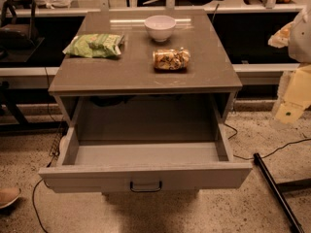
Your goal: Place orange can into top drawer
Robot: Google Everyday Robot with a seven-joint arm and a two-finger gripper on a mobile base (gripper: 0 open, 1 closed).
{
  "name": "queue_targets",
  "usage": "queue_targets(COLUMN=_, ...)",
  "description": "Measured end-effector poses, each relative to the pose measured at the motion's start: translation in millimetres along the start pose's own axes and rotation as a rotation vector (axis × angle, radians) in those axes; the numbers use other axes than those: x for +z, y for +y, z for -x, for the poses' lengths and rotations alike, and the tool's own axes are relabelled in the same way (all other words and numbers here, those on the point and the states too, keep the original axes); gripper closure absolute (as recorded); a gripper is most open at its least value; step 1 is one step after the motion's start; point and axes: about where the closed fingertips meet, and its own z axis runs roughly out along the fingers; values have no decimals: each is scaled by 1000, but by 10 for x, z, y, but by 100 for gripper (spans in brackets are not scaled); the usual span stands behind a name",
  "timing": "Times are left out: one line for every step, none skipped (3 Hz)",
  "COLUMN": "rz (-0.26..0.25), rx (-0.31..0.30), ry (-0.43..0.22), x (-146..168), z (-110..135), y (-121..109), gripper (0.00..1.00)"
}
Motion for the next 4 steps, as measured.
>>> queue_targets(rz=-9, rx=-2, ry=-12, x=-3, z=16, y=-41, gripper=0)
queue_targets(rz=-12, rx=-7, ry=-93, x=141, z=99, y=-379, gripper=0)
queue_targets(rz=0, rx=-15, ry=-226, x=482, z=338, y=-1013, gripper=0)
queue_targets(rz=27, rx=-26, ry=-323, x=919, z=621, y=-1534, gripper=0)
